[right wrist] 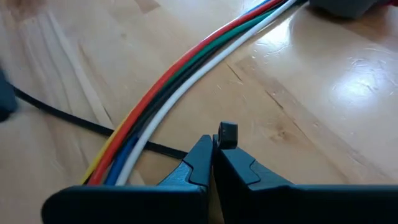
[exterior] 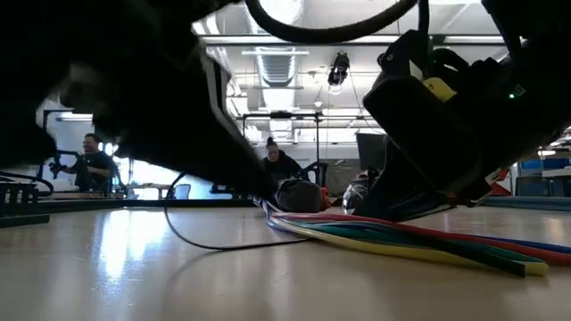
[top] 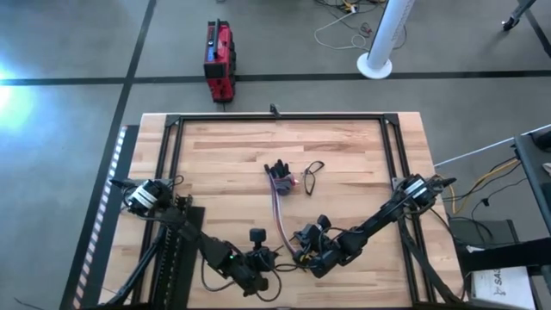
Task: Ziptie cables
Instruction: Wrap the cable wires together using a black zip tie
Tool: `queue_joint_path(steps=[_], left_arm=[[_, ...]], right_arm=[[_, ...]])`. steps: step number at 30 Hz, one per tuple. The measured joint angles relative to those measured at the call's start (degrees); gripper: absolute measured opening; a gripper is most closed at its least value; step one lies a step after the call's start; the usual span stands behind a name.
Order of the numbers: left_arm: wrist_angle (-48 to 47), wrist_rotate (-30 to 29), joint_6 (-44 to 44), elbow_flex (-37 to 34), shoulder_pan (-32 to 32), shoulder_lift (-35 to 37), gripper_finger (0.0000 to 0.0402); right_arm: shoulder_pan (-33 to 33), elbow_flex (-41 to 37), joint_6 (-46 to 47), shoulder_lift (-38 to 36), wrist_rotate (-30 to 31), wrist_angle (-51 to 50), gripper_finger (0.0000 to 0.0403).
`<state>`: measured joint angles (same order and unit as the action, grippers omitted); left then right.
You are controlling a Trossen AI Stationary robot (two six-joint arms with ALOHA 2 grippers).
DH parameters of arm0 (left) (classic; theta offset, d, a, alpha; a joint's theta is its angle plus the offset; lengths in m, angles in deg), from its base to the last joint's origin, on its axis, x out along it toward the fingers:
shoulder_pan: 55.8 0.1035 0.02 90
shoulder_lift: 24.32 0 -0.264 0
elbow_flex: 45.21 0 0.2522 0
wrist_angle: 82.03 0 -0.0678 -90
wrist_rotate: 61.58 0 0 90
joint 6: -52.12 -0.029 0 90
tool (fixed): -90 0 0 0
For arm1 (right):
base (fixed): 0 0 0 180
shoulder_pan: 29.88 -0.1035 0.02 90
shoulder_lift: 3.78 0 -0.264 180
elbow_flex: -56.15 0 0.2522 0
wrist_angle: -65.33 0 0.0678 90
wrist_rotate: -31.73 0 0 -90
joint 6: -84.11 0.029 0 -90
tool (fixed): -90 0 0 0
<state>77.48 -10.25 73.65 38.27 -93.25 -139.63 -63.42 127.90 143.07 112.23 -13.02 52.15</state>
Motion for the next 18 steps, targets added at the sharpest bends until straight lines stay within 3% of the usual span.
queue_joint_path(steps=[11, 18], left_arm=[[-1.5, 0.0, 4.1, 0.0, 0.0, -3.8, 0.0000], [-0.7, -3.3, 10.5, 0.1, -0.1, -5.4, 0.0000]], right_arm=[[0.1, 0.0, 0.0, 0.0, -1.3, 0.1, 0.0000], [0.1, 0.0, 0.0, 0.0, -1.7, 0.1, 0.0000]])
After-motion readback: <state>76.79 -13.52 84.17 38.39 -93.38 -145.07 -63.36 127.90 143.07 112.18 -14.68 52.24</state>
